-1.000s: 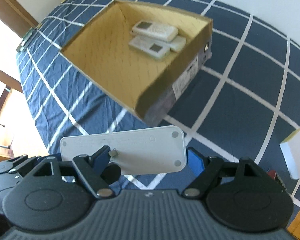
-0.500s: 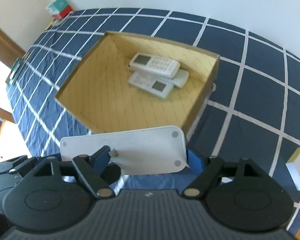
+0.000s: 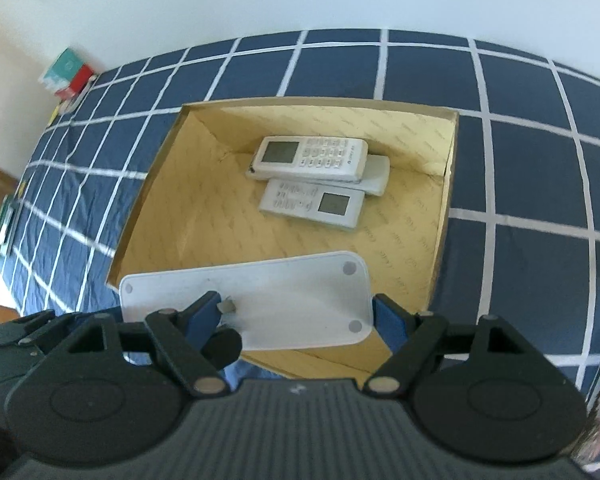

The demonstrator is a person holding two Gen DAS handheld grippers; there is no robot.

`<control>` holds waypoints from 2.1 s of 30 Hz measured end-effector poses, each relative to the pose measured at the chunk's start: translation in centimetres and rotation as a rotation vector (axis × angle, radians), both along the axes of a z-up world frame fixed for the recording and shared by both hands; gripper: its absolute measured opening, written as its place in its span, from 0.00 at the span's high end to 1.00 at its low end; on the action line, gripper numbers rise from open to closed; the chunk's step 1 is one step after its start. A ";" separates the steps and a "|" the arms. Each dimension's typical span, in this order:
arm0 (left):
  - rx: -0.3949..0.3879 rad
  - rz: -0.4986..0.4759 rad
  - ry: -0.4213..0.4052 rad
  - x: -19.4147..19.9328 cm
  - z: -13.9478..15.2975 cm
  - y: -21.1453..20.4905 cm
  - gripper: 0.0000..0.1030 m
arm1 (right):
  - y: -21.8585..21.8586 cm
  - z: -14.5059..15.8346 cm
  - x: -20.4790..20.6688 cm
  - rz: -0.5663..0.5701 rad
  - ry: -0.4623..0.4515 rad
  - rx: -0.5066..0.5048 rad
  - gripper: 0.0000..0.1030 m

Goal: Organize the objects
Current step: 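Lower the white plate into the box in front of the remotes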

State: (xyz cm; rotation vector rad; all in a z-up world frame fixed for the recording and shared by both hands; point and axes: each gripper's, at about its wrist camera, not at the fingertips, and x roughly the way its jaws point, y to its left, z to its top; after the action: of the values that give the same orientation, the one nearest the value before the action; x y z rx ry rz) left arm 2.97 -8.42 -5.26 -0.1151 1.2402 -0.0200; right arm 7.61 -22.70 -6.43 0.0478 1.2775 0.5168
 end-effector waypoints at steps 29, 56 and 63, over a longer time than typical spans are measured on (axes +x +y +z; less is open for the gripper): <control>-0.027 -0.262 0.184 9.4 -8.8 2.8 0.14 | 3.8 -8.6 5.3 -0.254 0.176 -0.069 0.21; -0.054 -0.318 0.266 12.7 -12.5 3.1 0.14 | 4.7 -12.5 7.7 -0.318 0.246 -0.116 0.21; -0.058 -0.312 0.267 12.9 -12.5 3.6 0.14 | 5.2 -12.4 7.5 -0.325 0.247 -0.137 0.20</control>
State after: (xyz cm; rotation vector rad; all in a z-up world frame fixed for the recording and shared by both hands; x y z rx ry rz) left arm 15.91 -4.86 -17.72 0.0283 1.5148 -0.3201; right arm 15.14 -17.49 -18.86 0.2058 1.5088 0.1450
